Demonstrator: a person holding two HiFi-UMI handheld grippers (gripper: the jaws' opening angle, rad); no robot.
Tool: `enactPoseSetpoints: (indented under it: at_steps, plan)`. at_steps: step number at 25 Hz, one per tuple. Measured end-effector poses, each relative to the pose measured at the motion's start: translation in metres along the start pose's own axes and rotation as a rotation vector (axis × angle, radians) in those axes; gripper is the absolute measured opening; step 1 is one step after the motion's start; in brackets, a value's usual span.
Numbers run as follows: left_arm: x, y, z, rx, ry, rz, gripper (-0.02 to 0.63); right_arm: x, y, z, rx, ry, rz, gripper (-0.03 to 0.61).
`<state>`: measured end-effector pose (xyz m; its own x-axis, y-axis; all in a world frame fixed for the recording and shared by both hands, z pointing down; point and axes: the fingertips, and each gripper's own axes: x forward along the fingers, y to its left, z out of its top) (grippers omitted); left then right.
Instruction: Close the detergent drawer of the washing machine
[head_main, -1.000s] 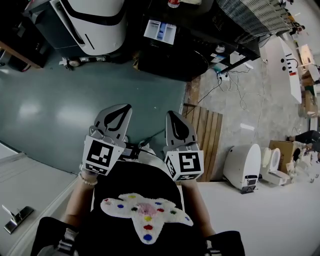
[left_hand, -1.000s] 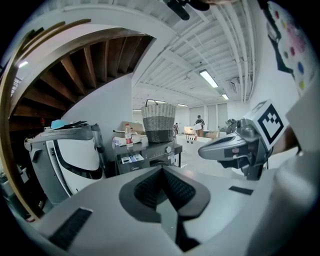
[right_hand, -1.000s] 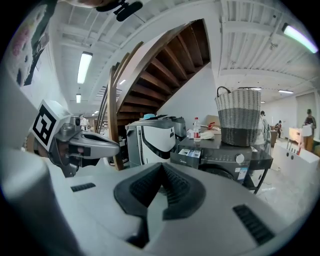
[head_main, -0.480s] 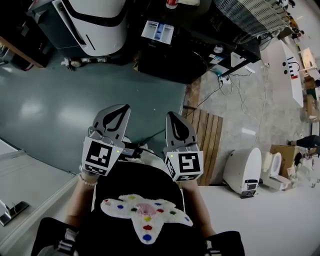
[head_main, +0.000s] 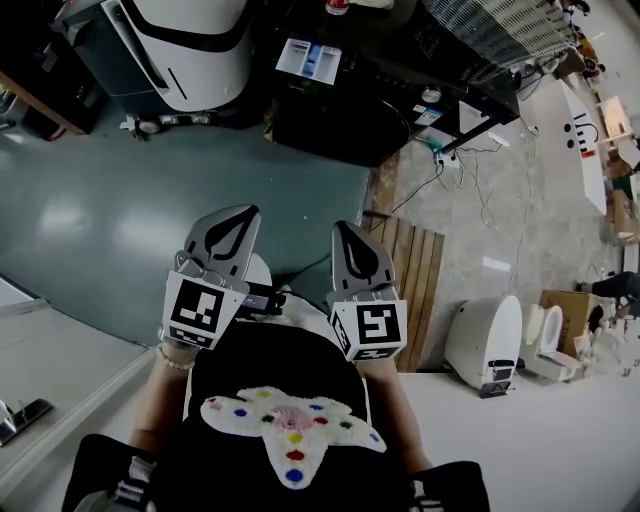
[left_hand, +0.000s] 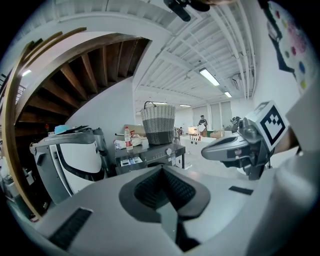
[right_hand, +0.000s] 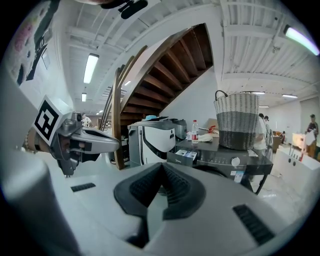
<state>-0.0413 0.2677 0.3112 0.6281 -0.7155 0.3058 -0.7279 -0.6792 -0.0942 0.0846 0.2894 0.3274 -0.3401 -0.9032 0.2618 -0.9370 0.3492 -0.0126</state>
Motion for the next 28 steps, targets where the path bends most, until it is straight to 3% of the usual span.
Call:
enactPoseSetpoints:
  at_steps: [13, 28]
  plan:
    - [0.024, 0.013, -0.002, 0.000, 0.011, -0.020, 0.011, 0.013, -0.015, -0.003, 0.011, 0.016, -0.036, 0.005]
    - [0.102, 0.078, 0.018, -0.005, 0.007, -0.071, 0.011, 0.099, -0.052, 0.027, 0.001, 0.037, -0.076, 0.005]
